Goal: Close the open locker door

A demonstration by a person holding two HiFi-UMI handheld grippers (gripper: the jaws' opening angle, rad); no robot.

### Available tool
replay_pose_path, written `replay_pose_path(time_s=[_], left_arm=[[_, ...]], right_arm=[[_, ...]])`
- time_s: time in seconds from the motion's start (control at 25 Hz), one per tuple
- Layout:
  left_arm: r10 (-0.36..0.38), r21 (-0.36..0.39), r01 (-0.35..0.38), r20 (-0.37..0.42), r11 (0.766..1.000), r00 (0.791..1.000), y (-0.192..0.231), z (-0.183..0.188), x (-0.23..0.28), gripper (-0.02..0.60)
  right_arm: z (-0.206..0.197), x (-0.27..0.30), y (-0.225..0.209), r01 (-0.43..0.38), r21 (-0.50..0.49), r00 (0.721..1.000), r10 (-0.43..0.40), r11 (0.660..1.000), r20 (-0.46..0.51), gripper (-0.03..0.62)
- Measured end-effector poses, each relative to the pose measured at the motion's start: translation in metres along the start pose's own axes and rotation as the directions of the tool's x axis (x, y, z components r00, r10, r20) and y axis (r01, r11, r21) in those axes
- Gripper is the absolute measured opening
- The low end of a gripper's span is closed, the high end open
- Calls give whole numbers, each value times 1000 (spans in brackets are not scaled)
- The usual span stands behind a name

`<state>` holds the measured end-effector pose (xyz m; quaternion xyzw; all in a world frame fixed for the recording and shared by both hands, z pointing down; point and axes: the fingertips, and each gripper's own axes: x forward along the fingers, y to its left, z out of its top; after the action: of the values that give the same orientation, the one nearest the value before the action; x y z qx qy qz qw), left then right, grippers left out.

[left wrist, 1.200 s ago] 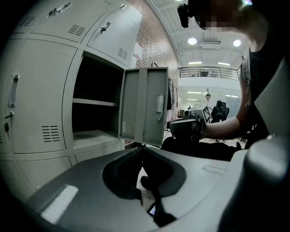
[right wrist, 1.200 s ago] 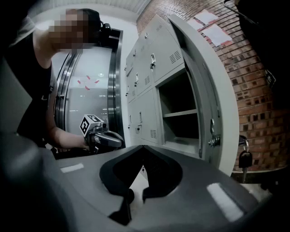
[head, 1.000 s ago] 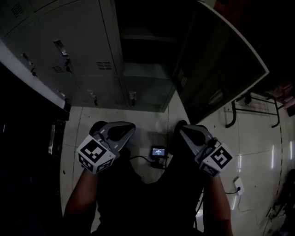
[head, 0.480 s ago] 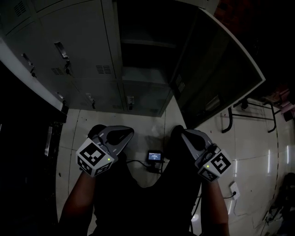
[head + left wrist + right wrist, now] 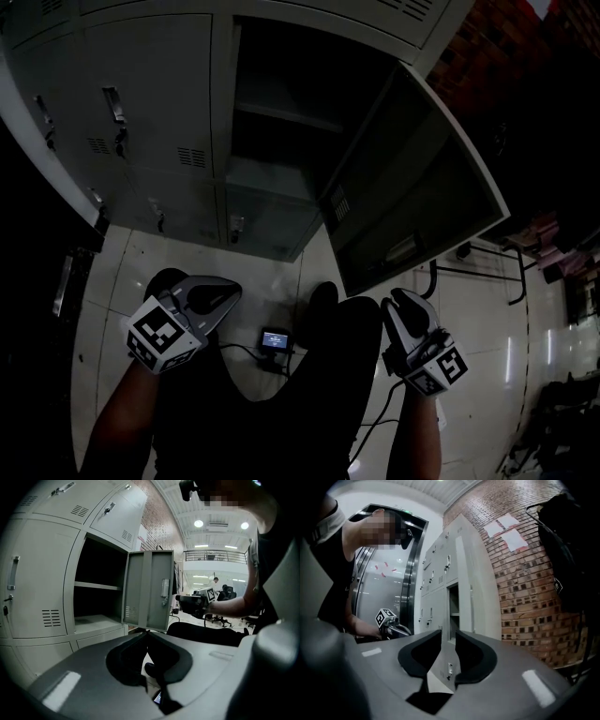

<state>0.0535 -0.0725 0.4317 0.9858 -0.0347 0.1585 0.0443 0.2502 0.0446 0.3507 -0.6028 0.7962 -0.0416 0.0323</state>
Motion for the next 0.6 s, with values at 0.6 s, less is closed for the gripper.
replay_pose_path(time_s=[0.6], left_arm=[[3, -4, -3, 4, 1000, 1000, 0, 0, 2, 12]], right_arm=[[30, 37, -23, -289, -77, 957, 286, 954, -45, 169]])
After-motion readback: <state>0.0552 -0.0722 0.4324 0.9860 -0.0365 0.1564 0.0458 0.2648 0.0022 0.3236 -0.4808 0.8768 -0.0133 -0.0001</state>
